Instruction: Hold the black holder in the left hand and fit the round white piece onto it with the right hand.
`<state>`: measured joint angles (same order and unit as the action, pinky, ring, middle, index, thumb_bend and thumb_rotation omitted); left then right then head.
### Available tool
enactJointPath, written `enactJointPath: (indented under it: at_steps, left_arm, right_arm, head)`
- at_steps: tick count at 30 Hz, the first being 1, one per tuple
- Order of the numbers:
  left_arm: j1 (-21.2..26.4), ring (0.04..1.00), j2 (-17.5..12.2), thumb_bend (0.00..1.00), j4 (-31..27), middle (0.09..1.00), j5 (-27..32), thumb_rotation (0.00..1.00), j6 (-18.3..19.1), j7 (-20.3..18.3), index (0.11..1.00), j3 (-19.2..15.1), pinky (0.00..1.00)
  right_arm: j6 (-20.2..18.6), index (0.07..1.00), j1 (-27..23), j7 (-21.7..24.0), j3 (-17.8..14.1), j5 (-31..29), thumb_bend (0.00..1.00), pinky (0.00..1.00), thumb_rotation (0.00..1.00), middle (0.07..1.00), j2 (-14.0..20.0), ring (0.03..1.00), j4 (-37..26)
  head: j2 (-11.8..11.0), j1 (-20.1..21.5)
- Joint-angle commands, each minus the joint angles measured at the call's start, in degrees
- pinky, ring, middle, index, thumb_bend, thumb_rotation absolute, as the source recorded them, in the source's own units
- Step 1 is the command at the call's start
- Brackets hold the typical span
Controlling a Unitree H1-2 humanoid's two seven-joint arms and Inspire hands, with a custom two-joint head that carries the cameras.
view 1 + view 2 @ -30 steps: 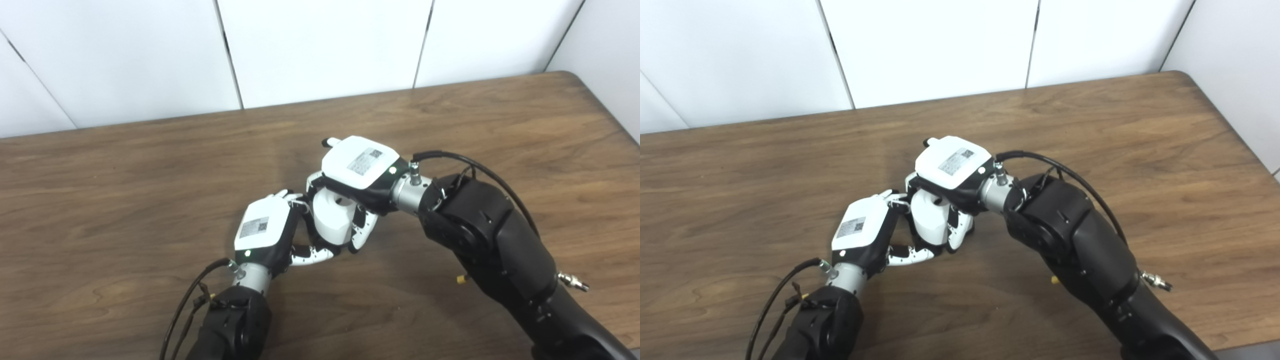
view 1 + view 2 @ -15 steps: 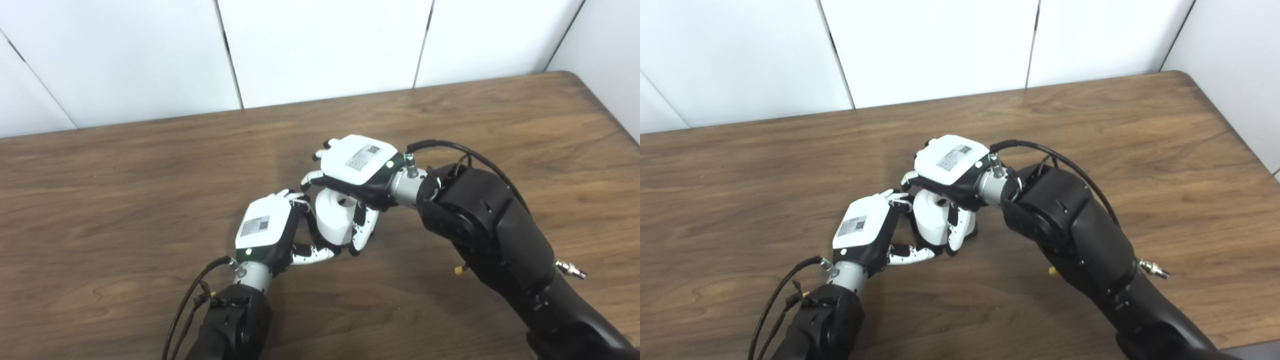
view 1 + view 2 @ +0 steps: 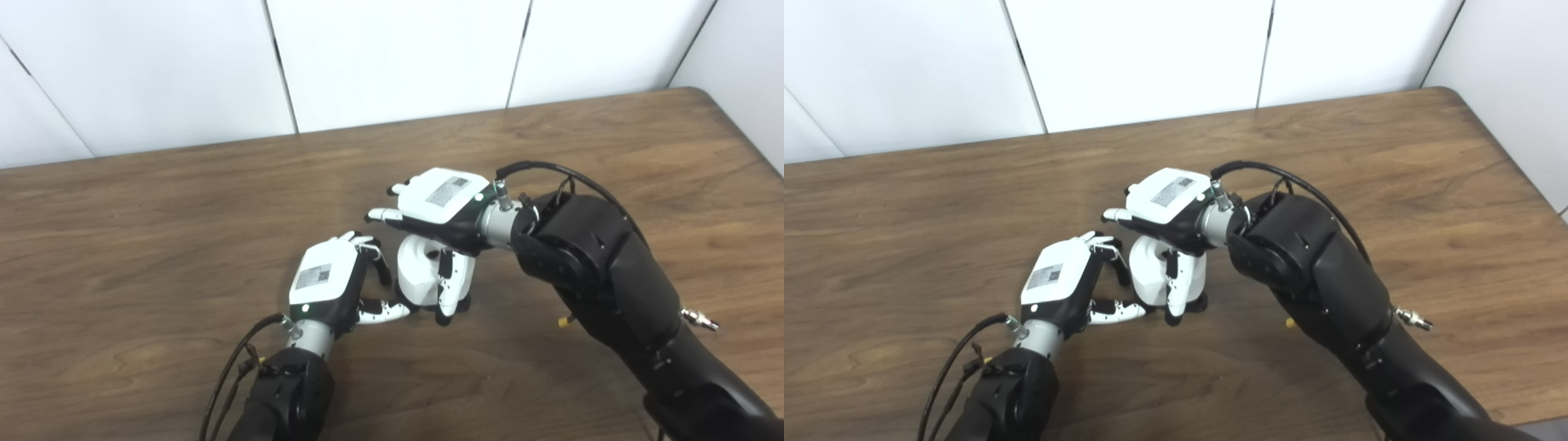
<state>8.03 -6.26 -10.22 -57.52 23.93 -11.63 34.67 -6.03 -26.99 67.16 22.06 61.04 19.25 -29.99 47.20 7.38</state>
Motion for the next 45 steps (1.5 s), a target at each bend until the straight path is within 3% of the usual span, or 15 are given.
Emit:
enactJointPath:
  at_steps: [1, 6, 13, 38, 45]
  left_arm:
    - [-2.24, 0.904, 0.28, 0.52, 5.42, 0.798, 1.47, 0.05, 1.46, -7.49, 0.486, 2.56, 0.90]
    - [-2.15, 0.908, 0.35, 0.52, 5.36, 0.802, 1.36, 0.05, 1.81, -7.97, 0.486, 2.59, 0.90]
    - [-2.16, 0.909, 0.53, 0.52, 5.60, 0.802, 1.57, 0.05, 1.73, -7.71, 0.486, 2.44, 0.90]
    - [-1.80, 0.908, 1.05, 0.52, 6.46, 0.801, 1.41, 0.05, 1.73, -7.47, 0.486, 2.44, 0.90]
    - [-1.49, 0.909, 1.02, 0.52, 7.16, 0.800, 1.51, 0.05, 1.58, -7.35, 0.486, 2.43, 0.90]
  right_arm:
    - [-1.59, 0.989, -0.75, 4.59, 0.40, -1.91, 1.00, 1.00, 0.46, 1.000, 0.74, 1.000, -0.87]
    - [-2.74, 0.992, -0.79, 4.48, 0.03, -3.58, 1.00, 1.00, 0.54, 1.000, 0.88, 1.000, -1.00]
    - [-4.00, 1.000, -1.72, 4.00, 0.31, -4.72, 1.00, 1.00, 0.57, 1.000, 1.46, 1.000, -1.47]
    - [-4.10, 0.995, -2.74, 3.84, 0.21, -4.30, 1.00, 1.00, 0.52, 1.000, 2.31, 1.000, -2.02]
    - [-6.77, 0.999, -4.17, 5.47, 0.91, -5.18, 1.00, 1.00, 0.50, 1.000, 2.76, 1.000, -2.44]
  head:
    - [0.01, 0.06]
    - [0.07, -0.01]
    - [0.03, 0.03]
    - [-0.36, 0.10]
    - [-0.42, 0.29]
